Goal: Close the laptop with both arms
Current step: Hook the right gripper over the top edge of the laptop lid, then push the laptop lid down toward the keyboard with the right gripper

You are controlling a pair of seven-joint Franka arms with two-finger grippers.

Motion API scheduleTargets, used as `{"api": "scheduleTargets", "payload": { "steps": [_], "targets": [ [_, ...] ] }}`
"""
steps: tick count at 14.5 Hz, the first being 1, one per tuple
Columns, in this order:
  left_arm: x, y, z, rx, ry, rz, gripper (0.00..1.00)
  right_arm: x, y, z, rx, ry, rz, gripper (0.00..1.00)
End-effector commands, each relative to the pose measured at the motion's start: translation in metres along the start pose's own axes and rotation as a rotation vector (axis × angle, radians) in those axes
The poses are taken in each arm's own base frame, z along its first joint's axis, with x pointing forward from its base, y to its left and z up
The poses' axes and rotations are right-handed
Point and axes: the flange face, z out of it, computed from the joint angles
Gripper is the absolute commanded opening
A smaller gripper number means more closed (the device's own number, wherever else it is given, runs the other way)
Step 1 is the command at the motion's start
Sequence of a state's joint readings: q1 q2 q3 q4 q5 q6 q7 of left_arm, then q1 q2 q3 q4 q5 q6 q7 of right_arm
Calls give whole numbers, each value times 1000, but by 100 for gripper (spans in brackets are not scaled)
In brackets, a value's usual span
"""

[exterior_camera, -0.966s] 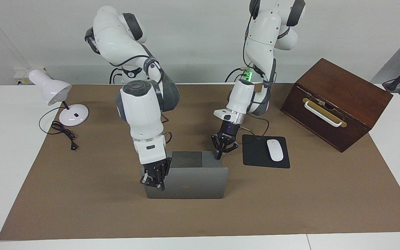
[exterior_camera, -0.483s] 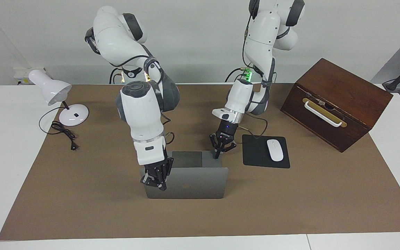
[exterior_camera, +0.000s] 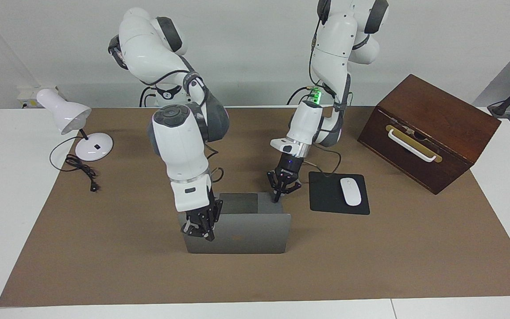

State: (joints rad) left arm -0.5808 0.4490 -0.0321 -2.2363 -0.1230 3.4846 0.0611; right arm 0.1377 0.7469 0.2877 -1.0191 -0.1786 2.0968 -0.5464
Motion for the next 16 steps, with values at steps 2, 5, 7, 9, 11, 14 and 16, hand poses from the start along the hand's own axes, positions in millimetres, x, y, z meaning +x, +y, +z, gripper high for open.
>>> {"api": "scheduleTargets", "payload": {
  "steps": [2,5,7,9,11,14,16],
  "targets": [
    [-6,-1,7,0,2,30,0,6,-14,-1,46,-22,46,0],
    [-8,-1,8,-4,-2,51,0,2,-19,6,105,-25,87,0],
    [-8,-2,8,-3,-2,52,0,1,-22,11,113,-33,130,0],
    [-9,-2,8,-3,-5,52,0,-1,-27,19,121,-51,180,0],
    [-9,-2,8,-3,-5,55,0,-4,-33,28,133,-69,197,0],
    [-10,-2,8,-3,-7,57,0,-5,-38,34,192,-66,251,0],
    [-14,-1,11,-4,-14,59,0,-10,-38,38,215,-82,265,0]
  ]
}}
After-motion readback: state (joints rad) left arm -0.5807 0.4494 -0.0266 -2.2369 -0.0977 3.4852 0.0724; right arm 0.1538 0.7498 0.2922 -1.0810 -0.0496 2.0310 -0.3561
